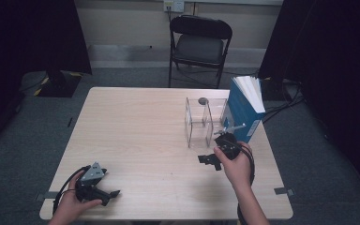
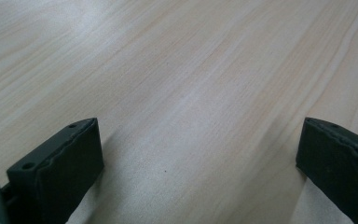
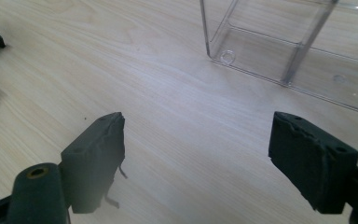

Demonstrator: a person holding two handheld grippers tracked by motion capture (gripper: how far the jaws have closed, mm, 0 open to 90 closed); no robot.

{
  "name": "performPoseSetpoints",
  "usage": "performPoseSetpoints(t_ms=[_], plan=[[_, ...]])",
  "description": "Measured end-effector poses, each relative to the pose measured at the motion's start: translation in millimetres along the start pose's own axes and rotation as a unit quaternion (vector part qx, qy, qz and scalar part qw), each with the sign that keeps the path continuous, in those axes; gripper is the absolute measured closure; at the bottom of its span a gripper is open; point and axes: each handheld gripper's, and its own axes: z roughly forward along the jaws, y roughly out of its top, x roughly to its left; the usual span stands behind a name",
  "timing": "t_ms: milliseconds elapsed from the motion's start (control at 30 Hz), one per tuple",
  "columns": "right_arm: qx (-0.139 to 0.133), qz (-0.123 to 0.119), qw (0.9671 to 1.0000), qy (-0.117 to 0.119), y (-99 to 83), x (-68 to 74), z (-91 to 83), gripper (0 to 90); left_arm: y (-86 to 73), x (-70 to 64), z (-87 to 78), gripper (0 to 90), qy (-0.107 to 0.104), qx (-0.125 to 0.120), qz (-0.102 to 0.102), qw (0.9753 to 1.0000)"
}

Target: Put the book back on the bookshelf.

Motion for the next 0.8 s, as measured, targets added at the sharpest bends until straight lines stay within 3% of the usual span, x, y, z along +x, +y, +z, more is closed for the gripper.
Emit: performPoseSetpoints(t_ms=[367, 800], plan=[[0.004, -0.010, 0.9995, 0.028, -2.5, 12.0, 21.7, 18.8, 0.2, 0.0, -0.3, 0.0, 0.000, 0.002, 0.000, 1.0000], [0.009, -0.017, 0.9989, 0.043, -5.2, 27.3, 41.9, 19.2, 0.2, 0.0, -0.3, 0.0, 0.001, 0.002, 0.000, 1.0000]])
